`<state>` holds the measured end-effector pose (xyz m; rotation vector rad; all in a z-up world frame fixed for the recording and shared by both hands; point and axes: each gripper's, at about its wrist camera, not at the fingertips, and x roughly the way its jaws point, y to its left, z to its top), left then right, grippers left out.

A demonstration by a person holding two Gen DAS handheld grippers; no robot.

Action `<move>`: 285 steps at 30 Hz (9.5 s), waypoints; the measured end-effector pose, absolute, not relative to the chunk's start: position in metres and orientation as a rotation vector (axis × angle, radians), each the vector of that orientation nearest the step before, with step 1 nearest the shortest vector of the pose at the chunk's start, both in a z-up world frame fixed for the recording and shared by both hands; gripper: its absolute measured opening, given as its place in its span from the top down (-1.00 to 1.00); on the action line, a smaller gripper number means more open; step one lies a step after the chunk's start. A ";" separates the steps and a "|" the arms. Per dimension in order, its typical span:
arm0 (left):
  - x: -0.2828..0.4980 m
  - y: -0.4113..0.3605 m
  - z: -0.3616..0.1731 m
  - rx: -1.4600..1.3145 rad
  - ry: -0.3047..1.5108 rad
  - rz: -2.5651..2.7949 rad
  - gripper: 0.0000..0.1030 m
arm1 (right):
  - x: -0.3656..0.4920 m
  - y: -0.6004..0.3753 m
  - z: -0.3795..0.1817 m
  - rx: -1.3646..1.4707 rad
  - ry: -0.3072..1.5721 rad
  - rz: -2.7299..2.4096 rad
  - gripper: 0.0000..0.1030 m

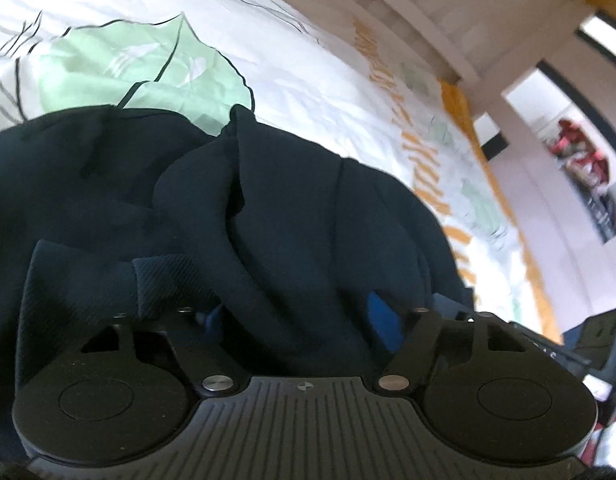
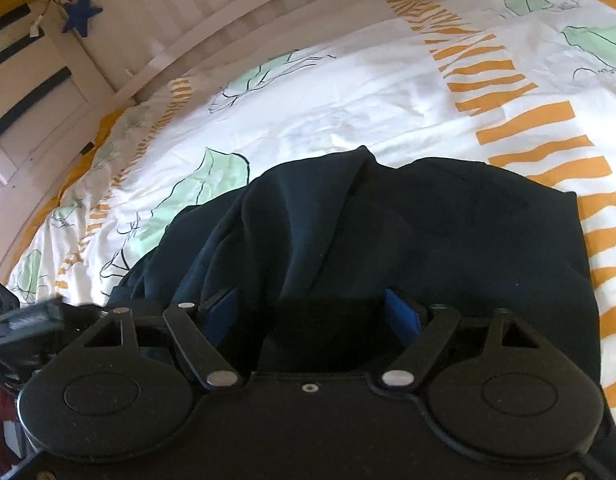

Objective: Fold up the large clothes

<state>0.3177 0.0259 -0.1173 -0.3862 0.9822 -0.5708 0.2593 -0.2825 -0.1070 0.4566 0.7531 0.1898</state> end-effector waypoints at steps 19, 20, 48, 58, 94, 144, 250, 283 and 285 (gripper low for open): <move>0.291 0.047 -0.128 -0.232 0.850 -0.510 0.66 | 0.234 -0.307 -0.130 0.441 0.711 0.145 0.54; 0.289 0.046 -0.126 -0.213 0.842 -0.509 0.62 | 0.232 -0.308 -0.129 0.454 0.709 0.139 0.51; 0.246 -0.013 -0.125 0.081 0.746 -0.299 -0.51 | 0.216 -0.210 -0.124 0.039 0.624 0.091 -0.33; 0.223 0.011 -0.100 -0.019 0.742 -0.359 -0.88 | 0.191 -0.226 -0.098 0.139 0.584 0.098 -0.84; 0.054 0.109 -0.099 -0.069 0.977 -0.358 -0.99 | -0.006 -0.329 -0.114 0.490 0.959 -0.051 -0.99; 0.074 0.121 -0.118 -0.119 1.152 -0.331 -0.87 | -0.005 -0.333 -0.129 0.571 1.034 0.068 -1.00; 0.327 0.128 -0.114 -0.800 0.848 -0.219 0.61 | 0.252 -0.403 -0.111 0.861 0.669 0.079 0.41; 0.299 0.034 -0.092 -0.106 0.760 -0.301 -0.63 | 0.248 -0.258 -0.086 0.126 0.652 0.147 -0.57; 0.310 0.035 -0.100 -0.097 0.791 -0.262 -0.63 | 0.263 -0.253 -0.092 0.095 0.688 0.128 -0.57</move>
